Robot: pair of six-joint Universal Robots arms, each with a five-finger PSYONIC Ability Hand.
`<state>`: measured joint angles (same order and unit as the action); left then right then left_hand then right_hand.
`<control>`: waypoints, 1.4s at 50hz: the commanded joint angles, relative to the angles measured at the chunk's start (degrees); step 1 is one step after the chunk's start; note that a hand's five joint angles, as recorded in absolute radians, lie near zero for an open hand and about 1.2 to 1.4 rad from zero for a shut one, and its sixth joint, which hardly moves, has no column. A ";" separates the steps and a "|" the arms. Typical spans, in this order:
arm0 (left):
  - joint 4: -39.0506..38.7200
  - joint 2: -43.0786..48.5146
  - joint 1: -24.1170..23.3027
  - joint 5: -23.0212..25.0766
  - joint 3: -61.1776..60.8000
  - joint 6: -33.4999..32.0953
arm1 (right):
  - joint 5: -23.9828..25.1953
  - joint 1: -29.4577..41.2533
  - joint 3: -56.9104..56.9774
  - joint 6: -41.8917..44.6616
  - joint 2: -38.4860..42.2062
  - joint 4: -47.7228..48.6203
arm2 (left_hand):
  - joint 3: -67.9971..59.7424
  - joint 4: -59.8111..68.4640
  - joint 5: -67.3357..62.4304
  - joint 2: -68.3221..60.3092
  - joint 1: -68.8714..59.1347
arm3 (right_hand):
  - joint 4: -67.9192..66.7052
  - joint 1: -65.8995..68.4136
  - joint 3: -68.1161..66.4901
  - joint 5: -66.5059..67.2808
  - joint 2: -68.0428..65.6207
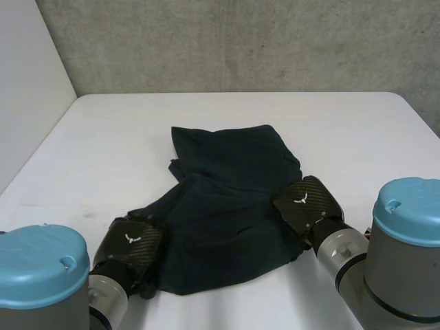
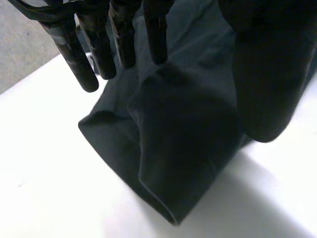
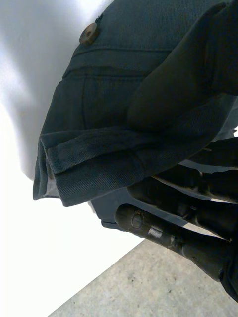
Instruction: Fold the shorts.
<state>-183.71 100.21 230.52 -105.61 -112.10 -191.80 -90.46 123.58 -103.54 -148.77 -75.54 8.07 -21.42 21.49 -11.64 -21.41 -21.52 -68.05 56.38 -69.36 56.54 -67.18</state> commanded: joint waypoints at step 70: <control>-22.99 12.66 8.45 2.96 59.27 -10.18 | -1.20 -4.49 54.14 2.97 14.56 14.55 | -57.43 57.35 -57.20 -57.44 -57.32 | -11.95 23.62 -10.64 13.46 -12.82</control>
<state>-197.02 118.02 237.61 -102.72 -63.13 -205.82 -91.06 119.63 -54.63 -142.94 -57.29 5.37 -66.24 66.55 -54.86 -66.71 -63.97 -68.34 56.68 -69.36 56.54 -67.38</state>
